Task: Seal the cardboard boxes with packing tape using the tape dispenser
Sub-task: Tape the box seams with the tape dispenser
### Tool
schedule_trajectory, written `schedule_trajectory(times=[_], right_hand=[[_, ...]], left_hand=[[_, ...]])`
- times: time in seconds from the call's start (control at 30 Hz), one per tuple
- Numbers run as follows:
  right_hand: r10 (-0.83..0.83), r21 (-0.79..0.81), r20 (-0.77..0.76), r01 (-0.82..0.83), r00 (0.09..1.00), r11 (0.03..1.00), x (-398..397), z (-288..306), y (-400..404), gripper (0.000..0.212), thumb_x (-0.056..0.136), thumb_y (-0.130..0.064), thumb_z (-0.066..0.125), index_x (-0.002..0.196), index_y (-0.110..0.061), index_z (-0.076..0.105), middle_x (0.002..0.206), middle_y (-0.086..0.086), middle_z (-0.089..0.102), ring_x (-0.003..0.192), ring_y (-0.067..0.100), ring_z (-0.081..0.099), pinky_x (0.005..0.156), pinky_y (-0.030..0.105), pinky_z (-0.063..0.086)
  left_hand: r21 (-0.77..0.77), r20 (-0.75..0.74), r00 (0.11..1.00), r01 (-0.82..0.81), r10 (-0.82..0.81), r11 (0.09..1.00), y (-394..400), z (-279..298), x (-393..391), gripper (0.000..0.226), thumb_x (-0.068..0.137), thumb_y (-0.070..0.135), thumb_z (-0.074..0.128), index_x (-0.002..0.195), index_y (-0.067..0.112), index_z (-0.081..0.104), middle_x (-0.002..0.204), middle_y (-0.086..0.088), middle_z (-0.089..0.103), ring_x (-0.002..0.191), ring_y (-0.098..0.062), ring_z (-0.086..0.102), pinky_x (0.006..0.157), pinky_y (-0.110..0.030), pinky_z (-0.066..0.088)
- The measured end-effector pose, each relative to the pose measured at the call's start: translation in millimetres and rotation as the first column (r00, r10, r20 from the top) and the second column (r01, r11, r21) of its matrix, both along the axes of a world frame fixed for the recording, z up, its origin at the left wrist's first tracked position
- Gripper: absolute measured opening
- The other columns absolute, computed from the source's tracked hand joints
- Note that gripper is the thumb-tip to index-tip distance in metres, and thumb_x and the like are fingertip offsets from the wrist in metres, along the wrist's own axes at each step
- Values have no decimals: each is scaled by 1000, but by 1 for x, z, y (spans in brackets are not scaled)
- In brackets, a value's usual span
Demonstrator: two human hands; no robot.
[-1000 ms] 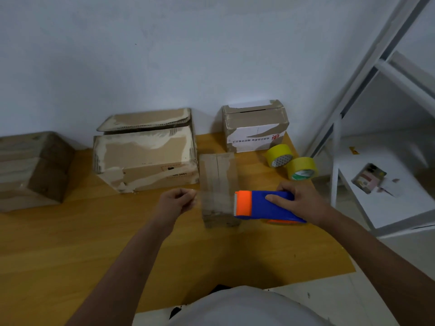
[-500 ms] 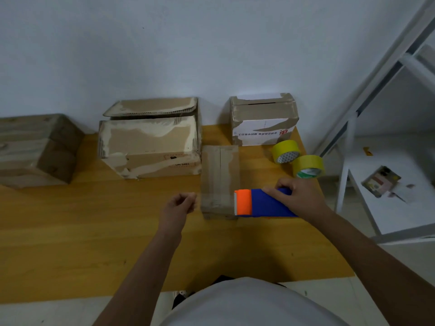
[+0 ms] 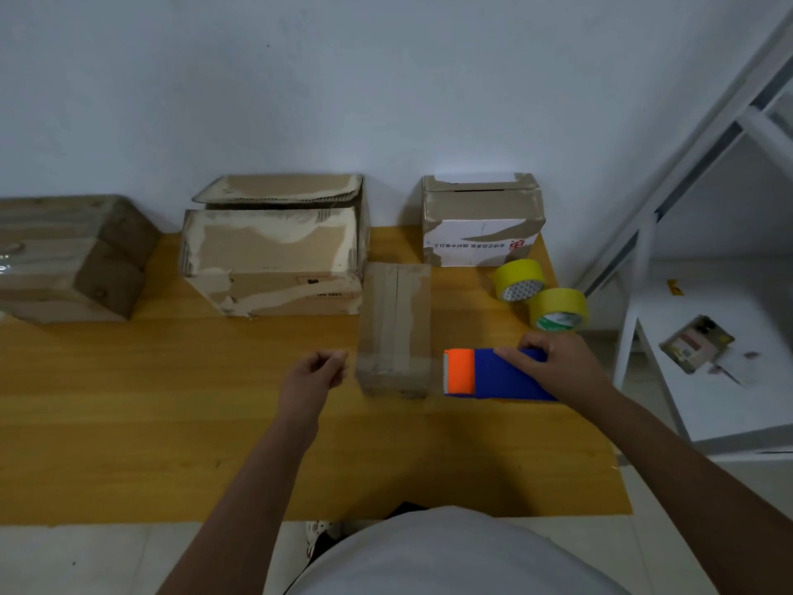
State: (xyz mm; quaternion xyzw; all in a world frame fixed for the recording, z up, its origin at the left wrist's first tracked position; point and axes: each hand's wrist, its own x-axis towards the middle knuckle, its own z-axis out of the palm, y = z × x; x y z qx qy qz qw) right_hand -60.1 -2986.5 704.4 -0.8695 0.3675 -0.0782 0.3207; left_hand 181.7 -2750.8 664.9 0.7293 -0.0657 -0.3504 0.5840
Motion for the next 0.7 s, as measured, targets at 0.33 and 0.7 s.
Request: schedule_trajectory(times=[0.33,0.7], right_hand=[[48,-48,-37,-50,998,998,-1,-4,-7,57,73,-76,40,75,-24,64,69,-7,64,64,6,61,58,29,53],[46,-44,-31,-48,998,998,-1,-8,-16,58,73,-76,39,72,-23,63,64,-6,61,60,6,59,53,26,47]], left_hand=[[95,-6,999,-50,51,994,-4,-6,-17,20,95,28,65,89,9,65,81,-3,62,77,-19,57,84,-37,51],[57,91,988,-131,126,990,-6,-3,0,16,95,28,65,86,14,66,79,1,64,77,-15,60,82,-34,52]])
